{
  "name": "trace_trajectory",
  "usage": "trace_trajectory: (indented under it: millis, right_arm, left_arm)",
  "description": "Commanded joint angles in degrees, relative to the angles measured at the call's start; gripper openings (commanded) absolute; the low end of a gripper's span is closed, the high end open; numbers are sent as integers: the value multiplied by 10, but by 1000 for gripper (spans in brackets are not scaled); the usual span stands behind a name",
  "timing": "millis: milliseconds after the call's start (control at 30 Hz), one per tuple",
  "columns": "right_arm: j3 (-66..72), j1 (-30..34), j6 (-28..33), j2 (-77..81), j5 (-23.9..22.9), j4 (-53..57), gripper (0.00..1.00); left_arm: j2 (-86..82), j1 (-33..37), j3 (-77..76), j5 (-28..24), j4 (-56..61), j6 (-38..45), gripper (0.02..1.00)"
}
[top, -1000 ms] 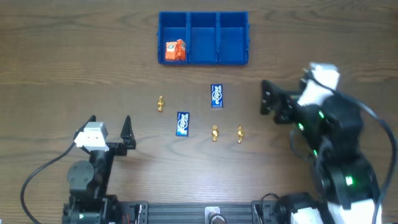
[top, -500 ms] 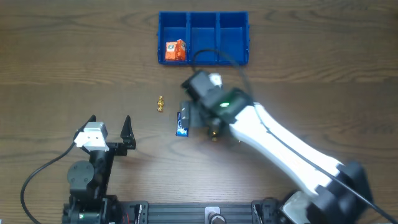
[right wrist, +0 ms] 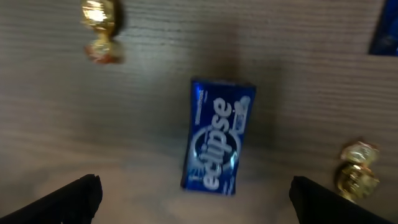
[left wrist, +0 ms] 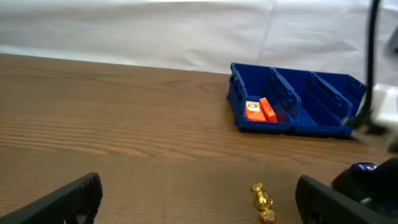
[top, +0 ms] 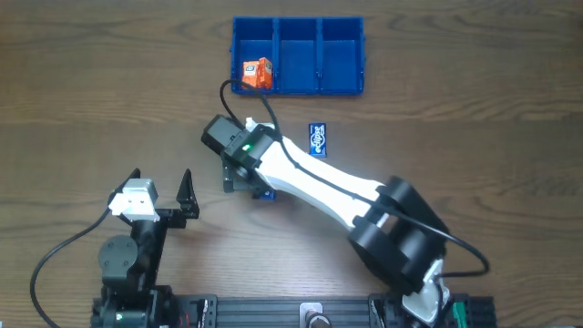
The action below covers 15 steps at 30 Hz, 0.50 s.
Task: Sort Candies Into Trays
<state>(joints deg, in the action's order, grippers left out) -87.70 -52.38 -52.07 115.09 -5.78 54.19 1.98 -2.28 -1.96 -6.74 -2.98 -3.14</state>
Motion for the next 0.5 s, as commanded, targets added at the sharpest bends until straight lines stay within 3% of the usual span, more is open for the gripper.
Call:
trace_trajectory:
  millis: [33, 500]
  right_arm:
    - [-12, -1, -42, 33, -28, -3, 998]
    - [-12, 11, -47, 69, -31, -16, 1000]
  left_arm:
    - [-4, 3, 15, -3, -12, 4, 996]
    - [-4, 3, 15, -3, -12, 4, 996]
